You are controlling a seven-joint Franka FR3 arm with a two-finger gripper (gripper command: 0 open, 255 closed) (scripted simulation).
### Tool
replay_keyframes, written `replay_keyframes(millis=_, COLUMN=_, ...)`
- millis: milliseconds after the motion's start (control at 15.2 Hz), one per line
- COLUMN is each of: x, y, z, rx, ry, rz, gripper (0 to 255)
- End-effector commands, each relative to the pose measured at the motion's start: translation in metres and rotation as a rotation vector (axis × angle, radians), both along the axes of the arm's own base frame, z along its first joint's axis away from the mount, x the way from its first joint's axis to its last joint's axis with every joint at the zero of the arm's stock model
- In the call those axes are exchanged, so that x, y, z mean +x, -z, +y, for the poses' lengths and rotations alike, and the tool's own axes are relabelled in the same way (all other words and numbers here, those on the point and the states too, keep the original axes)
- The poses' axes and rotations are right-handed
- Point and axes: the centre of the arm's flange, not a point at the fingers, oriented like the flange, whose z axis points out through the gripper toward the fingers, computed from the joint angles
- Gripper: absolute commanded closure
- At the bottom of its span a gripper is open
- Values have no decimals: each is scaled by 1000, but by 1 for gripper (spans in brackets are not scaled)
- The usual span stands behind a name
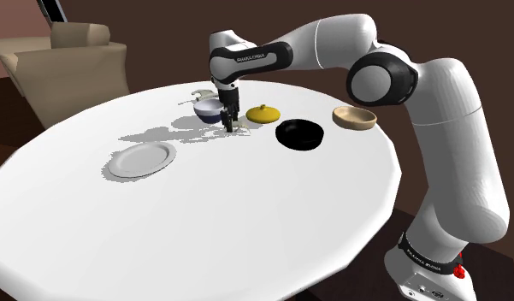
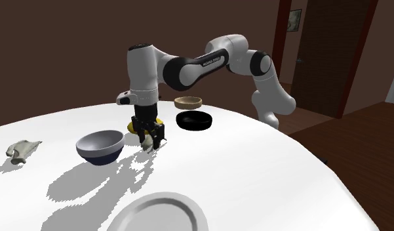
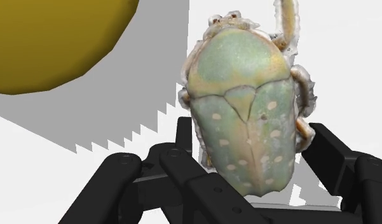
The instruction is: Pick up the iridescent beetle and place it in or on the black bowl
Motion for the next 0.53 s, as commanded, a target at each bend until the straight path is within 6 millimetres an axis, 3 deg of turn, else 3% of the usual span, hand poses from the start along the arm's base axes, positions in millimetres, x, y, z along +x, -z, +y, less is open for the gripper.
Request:
replay_keyframes(millis=0, x=0, y=-8, z=0, rx=0, ry=0, rz=0, gripper=255)
replay_keyframes(millis=462, x=0, y=-45, z=0, rx=0, ry=0, rz=0, gripper=255)
